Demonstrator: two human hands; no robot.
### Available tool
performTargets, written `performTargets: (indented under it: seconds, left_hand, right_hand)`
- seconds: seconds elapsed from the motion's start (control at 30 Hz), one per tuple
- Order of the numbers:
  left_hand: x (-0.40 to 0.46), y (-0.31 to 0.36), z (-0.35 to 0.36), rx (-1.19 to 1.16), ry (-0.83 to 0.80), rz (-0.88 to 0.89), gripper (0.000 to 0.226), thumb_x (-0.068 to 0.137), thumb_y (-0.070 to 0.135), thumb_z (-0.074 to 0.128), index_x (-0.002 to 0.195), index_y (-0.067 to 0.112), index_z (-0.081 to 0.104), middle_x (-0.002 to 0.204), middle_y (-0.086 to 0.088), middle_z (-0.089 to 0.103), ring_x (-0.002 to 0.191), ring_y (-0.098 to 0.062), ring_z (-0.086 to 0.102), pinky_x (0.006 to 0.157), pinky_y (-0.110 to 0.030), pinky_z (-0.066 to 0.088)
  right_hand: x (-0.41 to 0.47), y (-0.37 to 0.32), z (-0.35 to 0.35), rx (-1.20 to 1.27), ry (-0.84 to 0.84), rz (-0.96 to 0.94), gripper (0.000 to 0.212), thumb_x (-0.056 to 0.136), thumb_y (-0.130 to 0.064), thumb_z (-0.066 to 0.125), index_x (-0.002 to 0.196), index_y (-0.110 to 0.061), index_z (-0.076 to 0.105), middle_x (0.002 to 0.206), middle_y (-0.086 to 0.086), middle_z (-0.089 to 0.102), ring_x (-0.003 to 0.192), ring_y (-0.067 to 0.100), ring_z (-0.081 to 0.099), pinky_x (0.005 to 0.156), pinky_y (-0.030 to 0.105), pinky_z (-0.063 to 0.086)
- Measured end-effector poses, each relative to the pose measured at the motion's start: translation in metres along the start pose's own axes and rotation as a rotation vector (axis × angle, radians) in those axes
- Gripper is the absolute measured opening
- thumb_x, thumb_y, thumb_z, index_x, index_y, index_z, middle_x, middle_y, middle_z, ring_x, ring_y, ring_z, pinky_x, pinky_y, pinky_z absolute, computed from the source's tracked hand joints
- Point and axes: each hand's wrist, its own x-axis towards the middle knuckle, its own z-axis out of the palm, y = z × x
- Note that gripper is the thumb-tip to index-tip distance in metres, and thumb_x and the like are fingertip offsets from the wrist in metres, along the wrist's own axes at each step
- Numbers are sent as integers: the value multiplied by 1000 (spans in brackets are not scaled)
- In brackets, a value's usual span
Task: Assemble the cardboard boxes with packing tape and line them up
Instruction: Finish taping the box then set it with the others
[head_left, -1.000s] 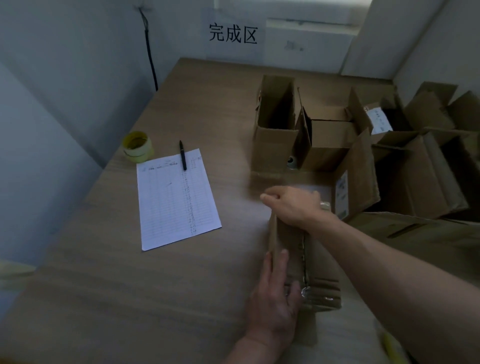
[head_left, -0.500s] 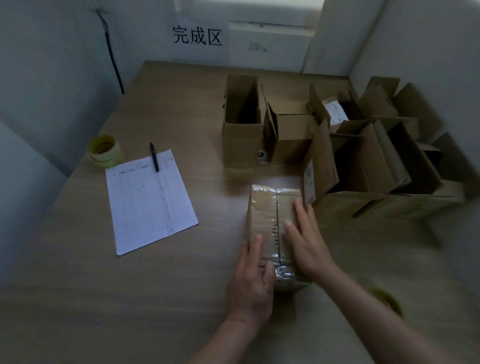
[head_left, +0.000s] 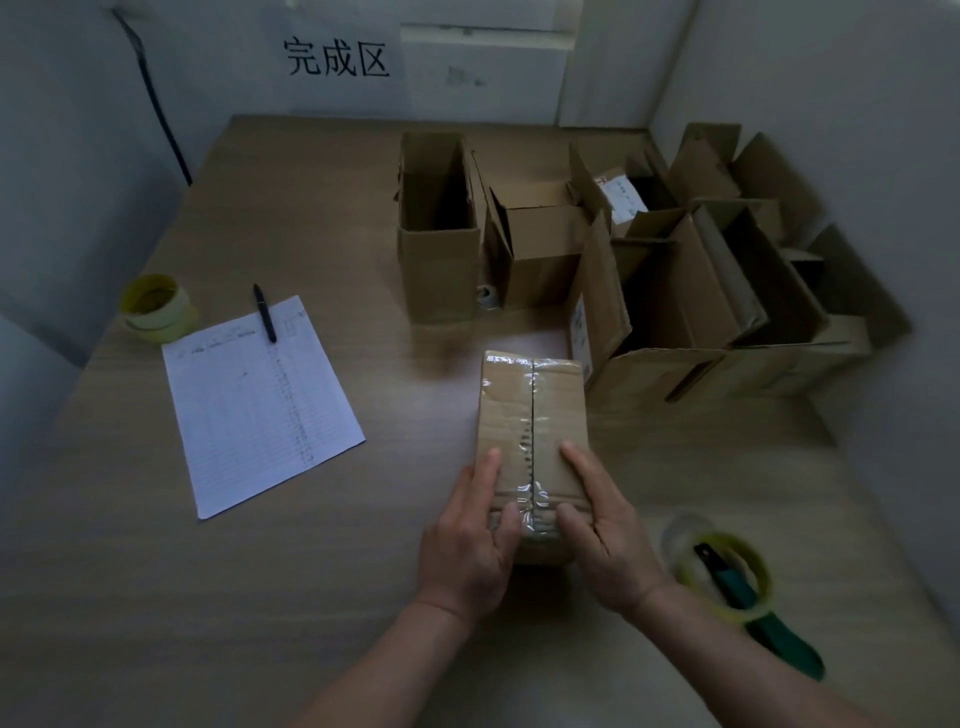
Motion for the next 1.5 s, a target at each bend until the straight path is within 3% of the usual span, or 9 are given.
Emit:
performTargets:
  seconds: [0.2, 0.3, 0.43, 0.57, 0.73, 0.9, 1.13, 1.3, 1.5]
  left_hand:
    - [1, 2, -2, 0, -10, -30, 61, 93, 50, 37, 147, 21, 40, 144, -5, 52, 125, -19, 54, 93, -36, 50]
    - [0, 3, -1, 4, -1, -56, 63, 91, 52, 36, 148, 25, 38, 145, 0, 50, 124, -14, 50, 92, -33, 49]
    - [1, 6, -3, -20, -39, -89, 69, 88, 57, 33, 149, 25, 35, 147, 6, 45, 130, -11, 46, 98, -19, 38]
    - [2, 11, -5, -23, -64, -140, 69, 85, 61, 32, 148, 33, 29, 146, 10, 43, 131, -11, 46, 99, -14, 34]
    - [1, 18, -8, 11, -86, -210, 56, 95, 44, 49, 148, 40, 29, 144, 5, 50, 118, -12, 57, 91, -20, 42]
    - [2, 36, -14, 157, -132, -254, 57, 99, 36, 49, 151, 39, 25, 142, 2, 54, 120, -22, 57, 90, -29, 45]
    - [8, 30, -37, 365, -404, -115, 103, 79, 68, 60, 156, 25, 7, 162, 2, -17, 147, -9, 6, 115, -28, 20]
    - [-2, 10, -23, 247, -344, -97, 104, 69, 95, 20, 153, 34, 8, 162, -5, 11, 142, -29, 32, 110, -30, 31]
    - [-6, 11, -25, 173, -366, -141, 83, 89, 58, 53, 144, 49, -9, 164, 4, -10, 144, -28, 29, 111, -36, 35]
  right_hand:
    - [-6, -6, 8, 238, 40, 272, 89, 90, -52, 61, 151, -53, -3, 160, -6, 26, 146, 14, 29, 116, 40, 34]
    - [-10, -16, 21, 494, 183, 390, 50, 93, -12, 65, 139, -20, 48, 126, 3, 66, 116, 20, 63, 93, 27, 51]
    - [-12, -17, 21, 330, 182, 339, 20, 96, -17, 61, 115, -17, 68, 97, -8, 76, 94, 10, 71, 77, 21, 53]
    - [-13, -17, 7, 127, 17, 317, 37, 99, -42, 50, 132, -28, 58, 106, -18, 70, 98, -9, 62, 76, 7, 45]
    - [-9, -19, -11, 287, -15, 326, 34, 94, -57, 48, 125, -43, 54, 111, -23, 67, 107, -2, 62, 92, 24, 50]
    - [-1, -20, 7, -25, -45, 146, 67, 97, -53, 35, 156, -39, 7, 163, -9, 17, 139, 14, 37, 108, 36, 41]
    - [5, -6, 0, -53, -150, 24, 63, 96, -58, 32, 154, -40, 16, 160, -11, 16, 139, 12, 35, 108, 33, 40]
    - [10, -9, -11, -152, -240, -12, 72, 90, -65, 37, 153, -38, 15, 151, -10, 24, 128, 13, 45, 104, 32, 43]
    - [34, -43, -41, -298, -421, 109, 83, 71, -61, 65, 143, -44, 26, 152, -9, 22, 133, 18, 39, 108, 42, 38]
